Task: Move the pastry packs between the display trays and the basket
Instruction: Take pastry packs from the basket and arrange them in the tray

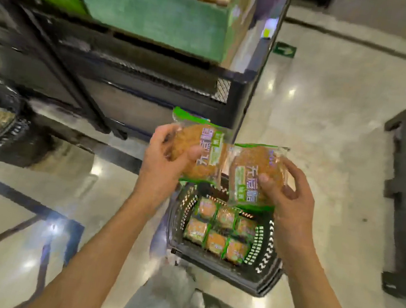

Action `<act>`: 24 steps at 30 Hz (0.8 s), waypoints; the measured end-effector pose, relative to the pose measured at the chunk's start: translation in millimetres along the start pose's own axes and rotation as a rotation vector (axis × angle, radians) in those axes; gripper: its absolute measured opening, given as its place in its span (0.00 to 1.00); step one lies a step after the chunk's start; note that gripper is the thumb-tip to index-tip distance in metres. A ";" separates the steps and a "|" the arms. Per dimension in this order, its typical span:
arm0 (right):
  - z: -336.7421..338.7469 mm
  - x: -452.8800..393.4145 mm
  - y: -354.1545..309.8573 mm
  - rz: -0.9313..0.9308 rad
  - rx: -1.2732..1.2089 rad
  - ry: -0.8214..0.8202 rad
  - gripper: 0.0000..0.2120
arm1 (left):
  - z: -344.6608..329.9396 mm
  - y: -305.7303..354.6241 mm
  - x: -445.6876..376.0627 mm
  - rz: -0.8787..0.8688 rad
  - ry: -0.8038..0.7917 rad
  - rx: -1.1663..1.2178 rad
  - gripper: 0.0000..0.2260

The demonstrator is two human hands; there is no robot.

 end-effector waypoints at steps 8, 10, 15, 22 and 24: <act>-123.9 116.3 -59.6 0.109 -0.003 -0.356 0.26 | 144.8 136.9 91.9 -0.157 0.352 0.070 0.21; -155.1 135.2 -66.3 0.119 0.032 -0.433 0.26 | 178.0 150.3 105.7 -0.176 0.415 0.081 0.20; -224.2 155.8 -65.7 0.114 0.058 -0.510 0.26 | 244.3 158.9 99.8 -0.179 0.539 0.217 0.18; -315.8 128.7 -75.3 0.174 0.003 -0.392 0.26 | 316.1 148.1 2.2 -0.179 0.454 0.253 0.17; -336.2 116.4 -77.4 0.183 -0.004 -0.317 0.26 | 335.5 144.7 -31.7 -0.170 0.412 0.249 0.17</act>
Point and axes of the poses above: each hand's wrist, its own x-axis away from the middle knuckle, its own z-axis out of the back of the hand, y = z × x, the point moved 5 cm from there along -x, towards the middle knuckle, and after that the axes turned 12 degrees about -z, right-handed, at the moved point
